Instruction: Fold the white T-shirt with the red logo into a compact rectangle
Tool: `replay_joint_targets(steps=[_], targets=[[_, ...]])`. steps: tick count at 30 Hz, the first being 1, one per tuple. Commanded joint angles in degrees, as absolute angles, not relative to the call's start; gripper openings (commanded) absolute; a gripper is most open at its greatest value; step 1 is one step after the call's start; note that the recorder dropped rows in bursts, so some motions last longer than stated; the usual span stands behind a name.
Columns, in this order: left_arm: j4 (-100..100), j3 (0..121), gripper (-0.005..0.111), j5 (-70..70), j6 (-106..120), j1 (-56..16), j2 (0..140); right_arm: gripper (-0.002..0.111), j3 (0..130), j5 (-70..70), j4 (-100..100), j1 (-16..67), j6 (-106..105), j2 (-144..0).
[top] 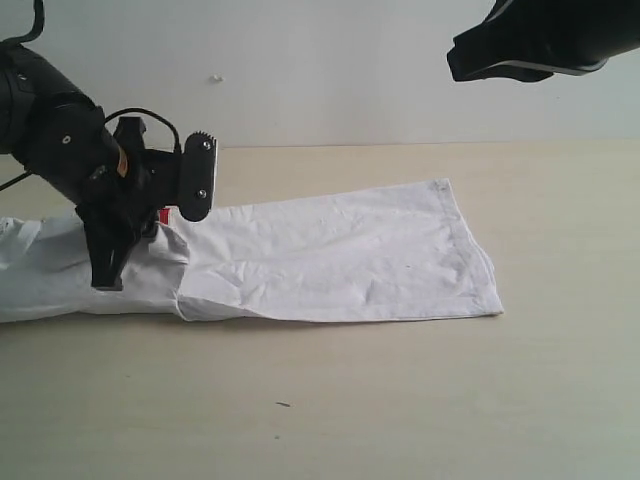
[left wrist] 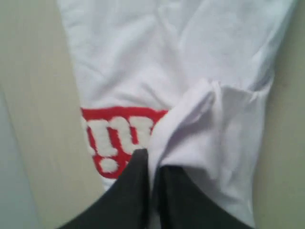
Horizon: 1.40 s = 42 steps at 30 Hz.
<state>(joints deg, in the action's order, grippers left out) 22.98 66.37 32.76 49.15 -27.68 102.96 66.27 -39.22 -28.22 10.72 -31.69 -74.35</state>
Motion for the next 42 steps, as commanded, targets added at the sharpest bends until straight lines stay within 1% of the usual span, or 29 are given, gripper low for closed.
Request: replay_joint_targets(steps=[1,6,7,8,10,14,16,19,22,23,26,29,31,38,42], targets=[[23.6,66.8,0.012,26.6,51.0,-28.0,103.4,0.0,66.0,-38.3,-28.0,10.7,-31.2,-74.2],[25.5,66.8,0.044,24.7,50.8,-28.0,106.9,0.0,66.0,-38.3,-28.0,10.7,-31.2,-74.2],[26.0,66.8,0.047,24.3,50.4,-28.0,107.5,0.0,66.0,-38.3,-28.0,10.7,-31.2,-74.2],[26.8,66.8,0.048,23.7,49.6,-28.0,108.1,0.0,66.0,-38.3,-28.0,10.7,-31.2,-74.2],[29.4,66.8,0.045,22.3,46.1,-28.0,108.7,0.0,66.0,-38.3,-28.0,10.7,-31.1,-74.2],[40.0,66.8,0.032,19.9,32.8,-28.0,109.0,0.0,66.0,-38.3,-28.0,10.7,-30.3,-74.2],[43.3,66.8,0.026,20.8,25.5,-28.0,108.7,0.0,66.0,-38.3,-28.0,10.7,-30.3,-74.2],[43.2,66.8,0.017,24.5,17.0,-28.0,108.1,0.0,66.0,-38.3,-28.0,10.7,-30.3,-74.2],[41.2,66.8,0.003,28.3,13.6,-28.0,107.2,0.0,66.0,-38.3,-28.0,10.7,-30.3,-74.2],[39.2,66.8,0.0,29.4,13.6,-28.0,106.9,0.0,66.0,-38.4,-28.0,10.7,-30.3,-74.2],[30.4,66.8,0.0,31.7,16.6,-28.0,105.9,0.0,66.0,-39.2,-28.0,10.7,-30.3,-74.2],[15.4,66.7,0.0,34.6,27.1,-28.0,105.2,0.0,66.0,-39.2,-28.0,10.7,-30.3,-74.0],[9.3,66.7,0.0,36.7,30.9,-28.0,105.1,0.0,66.0,-39.2,-27.9,10.7,-30.3,-73.3],[9.1,65.7,0.0,38.2,29.3,-28.0,106.7,0.0,66.0,-39.9,-27.8,10.7,-30.3,-69.1],[11.3,64.8,0.0,34.8,27.4,-27.4,109.6,0.0,66.0,-39.9,-27.8,10.7,-30.3,-67.7]])
